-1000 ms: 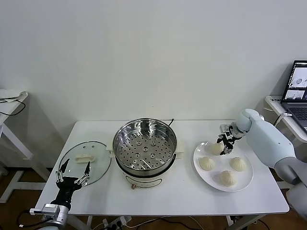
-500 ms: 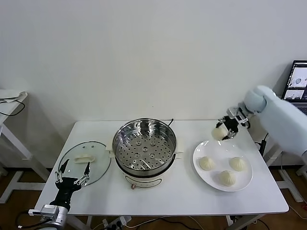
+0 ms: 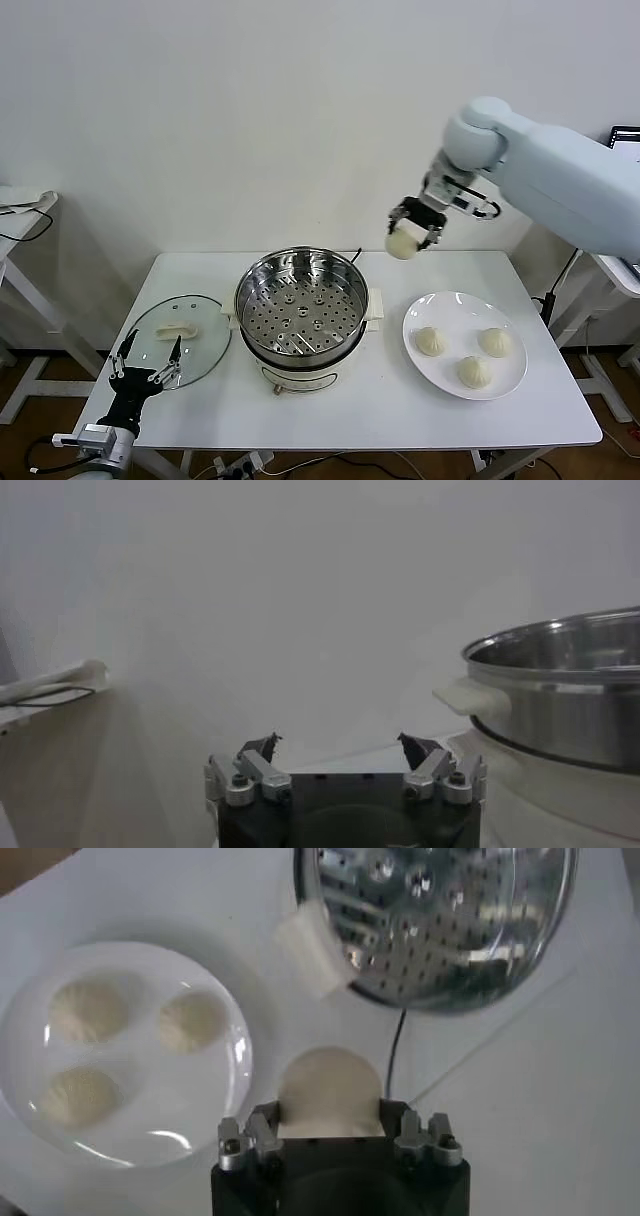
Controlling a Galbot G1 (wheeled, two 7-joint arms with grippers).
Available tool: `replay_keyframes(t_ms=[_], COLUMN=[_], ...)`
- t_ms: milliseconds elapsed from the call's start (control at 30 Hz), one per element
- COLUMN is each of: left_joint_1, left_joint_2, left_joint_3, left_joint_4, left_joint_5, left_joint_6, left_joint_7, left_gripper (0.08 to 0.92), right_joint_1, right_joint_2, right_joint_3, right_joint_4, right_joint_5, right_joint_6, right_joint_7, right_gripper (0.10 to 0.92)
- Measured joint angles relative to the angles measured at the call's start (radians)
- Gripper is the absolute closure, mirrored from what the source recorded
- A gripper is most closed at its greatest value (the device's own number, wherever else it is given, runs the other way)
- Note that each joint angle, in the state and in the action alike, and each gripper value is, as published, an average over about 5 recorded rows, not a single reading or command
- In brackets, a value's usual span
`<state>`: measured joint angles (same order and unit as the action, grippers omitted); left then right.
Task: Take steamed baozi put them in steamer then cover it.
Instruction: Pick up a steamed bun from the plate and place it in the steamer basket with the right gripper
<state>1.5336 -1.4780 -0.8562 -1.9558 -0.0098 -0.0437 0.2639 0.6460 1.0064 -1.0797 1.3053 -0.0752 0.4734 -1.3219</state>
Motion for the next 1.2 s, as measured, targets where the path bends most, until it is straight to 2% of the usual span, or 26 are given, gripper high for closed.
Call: replay_keyframes(t_ms=[200, 600, 1200], left_joint_1=[0.000, -0.001, 0.000], left_joint_2=[0.007, 0.015, 0.015], left_joint_3=[-0.017, -0.042, -0.056], left_joint_4=[0.004, 0.015, 0.020], left_joint_5=[-0.014, -0.033, -0.040], left_joint_6=[0.000, -0.003, -0.009], left_joint_7=[0.009, 0.022, 0.025], left_gripper=[0.177, 0.177, 0.177], right_joint_1=[0.015, -0.090, -0.233], right_joint_2=[0.132, 0.335, 0.483], right_joint_3=[-0.037, -0.020, 0.047], right_joint_4=[-0.054, -0.261, -0.509], right_joint_5=[-0.018, -0.114, -0.232], right_joint_6=[0.066, 0.177, 0.243], right_joint_7=[0.017, 0.072, 0.122], right_gripper=[0.372, 0.372, 0.372])
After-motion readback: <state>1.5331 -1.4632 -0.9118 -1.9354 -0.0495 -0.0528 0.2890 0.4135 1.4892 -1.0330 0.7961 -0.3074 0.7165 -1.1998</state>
